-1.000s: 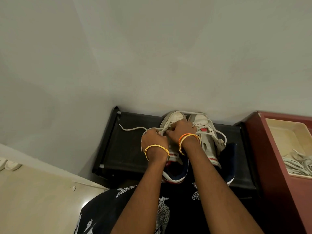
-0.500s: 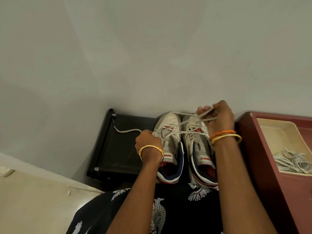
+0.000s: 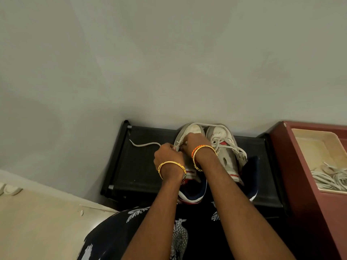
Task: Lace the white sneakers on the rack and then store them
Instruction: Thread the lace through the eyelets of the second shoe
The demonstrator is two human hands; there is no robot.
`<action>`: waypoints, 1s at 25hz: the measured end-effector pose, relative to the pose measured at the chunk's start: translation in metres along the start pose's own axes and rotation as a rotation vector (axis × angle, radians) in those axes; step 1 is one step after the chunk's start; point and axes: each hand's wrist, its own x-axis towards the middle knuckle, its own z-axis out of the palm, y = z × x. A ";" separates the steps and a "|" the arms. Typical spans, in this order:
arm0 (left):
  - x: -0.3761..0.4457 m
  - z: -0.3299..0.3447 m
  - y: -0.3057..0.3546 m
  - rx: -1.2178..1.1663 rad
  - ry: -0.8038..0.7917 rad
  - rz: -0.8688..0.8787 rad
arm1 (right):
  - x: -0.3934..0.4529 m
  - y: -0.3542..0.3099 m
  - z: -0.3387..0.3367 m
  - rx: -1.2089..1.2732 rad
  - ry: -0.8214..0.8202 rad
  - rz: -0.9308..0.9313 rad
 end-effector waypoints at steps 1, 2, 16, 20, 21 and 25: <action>0.000 0.000 0.000 -0.003 0.004 -0.003 | -0.002 0.001 -0.002 0.020 -0.006 -0.002; 0.000 0.001 -0.001 -0.003 0.010 -0.006 | -0.005 0.002 -0.006 0.049 -0.016 -0.003; 0.004 0.000 -0.002 -0.020 0.015 -0.057 | -0.032 0.057 -0.057 0.756 0.328 0.279; 0.005 -0.001 -0.002 0.084 -0.056 0.070 | -0.036 0.057 -0.055 0.522 0.307 0.429; 0.007 -0.001 -0.001 0.136 -0.069 0.139 | -0.038 0.051 -0.056 0.465 0.257 0.390; 0.025 0.009 0.004 0.345 -0.100 0.539 | -0.047 0.017 -0.040 0.038 0.001 0.213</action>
